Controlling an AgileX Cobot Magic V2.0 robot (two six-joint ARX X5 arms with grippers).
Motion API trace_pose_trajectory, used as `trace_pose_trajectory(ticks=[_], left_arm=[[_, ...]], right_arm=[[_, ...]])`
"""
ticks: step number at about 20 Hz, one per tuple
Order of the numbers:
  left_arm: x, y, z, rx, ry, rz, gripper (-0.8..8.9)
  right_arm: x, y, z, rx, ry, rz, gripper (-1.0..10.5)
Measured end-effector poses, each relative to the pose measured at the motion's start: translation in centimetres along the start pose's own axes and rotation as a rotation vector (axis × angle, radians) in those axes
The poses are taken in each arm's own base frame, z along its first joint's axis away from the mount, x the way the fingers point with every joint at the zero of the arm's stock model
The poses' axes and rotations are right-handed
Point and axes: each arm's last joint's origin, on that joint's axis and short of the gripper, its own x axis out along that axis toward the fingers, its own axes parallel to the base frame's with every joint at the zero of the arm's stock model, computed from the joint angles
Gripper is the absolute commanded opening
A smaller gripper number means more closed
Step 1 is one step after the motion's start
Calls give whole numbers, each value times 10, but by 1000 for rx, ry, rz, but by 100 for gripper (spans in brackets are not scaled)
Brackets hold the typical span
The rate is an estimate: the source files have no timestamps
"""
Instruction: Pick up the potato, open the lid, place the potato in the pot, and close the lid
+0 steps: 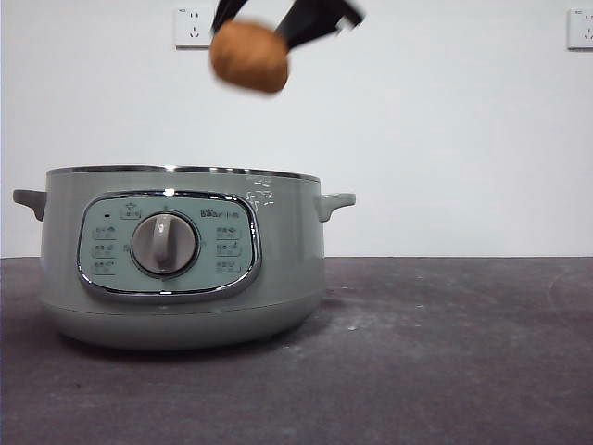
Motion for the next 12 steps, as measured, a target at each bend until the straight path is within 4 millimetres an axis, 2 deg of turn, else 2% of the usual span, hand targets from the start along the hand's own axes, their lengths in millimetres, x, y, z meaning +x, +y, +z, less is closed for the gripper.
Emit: trace_pose_trajectory(ticks=[3, 6, 8, 12], left_arm=[[-15, 4, -4, -4, -13, 17, -8], [-18, 5, -5, -3, -11, 18, -8], [-18, 5, -6, -1, -4, 17, -8], [-15, 4, -6, 1, 5, 15, -8]], right_arm=[[55, -8, -10, -35, 73, -22, -12], [100, -15, -26, -47, 124, -22, -13], [116, -17, -36, -49, 156, -23, -12], [130, -8, -43, -78, 178, -12, -12]])
